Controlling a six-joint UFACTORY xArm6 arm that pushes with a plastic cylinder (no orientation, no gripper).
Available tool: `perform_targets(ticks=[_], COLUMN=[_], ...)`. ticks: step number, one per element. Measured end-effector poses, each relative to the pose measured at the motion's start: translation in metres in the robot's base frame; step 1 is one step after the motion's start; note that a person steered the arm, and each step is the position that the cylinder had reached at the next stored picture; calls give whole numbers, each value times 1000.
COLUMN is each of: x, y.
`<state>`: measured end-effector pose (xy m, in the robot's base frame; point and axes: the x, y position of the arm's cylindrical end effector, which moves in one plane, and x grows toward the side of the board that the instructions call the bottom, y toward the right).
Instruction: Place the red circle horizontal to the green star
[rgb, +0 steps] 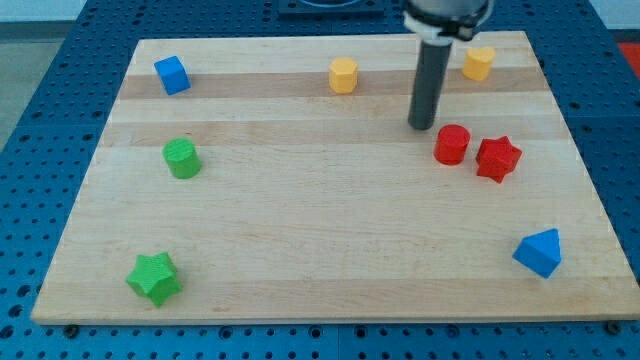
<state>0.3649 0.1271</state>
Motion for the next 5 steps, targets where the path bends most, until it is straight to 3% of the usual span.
perform_targets(ticks=[2, 4, 5], x=[-3, 16, 49], y=[62, 38, 24])
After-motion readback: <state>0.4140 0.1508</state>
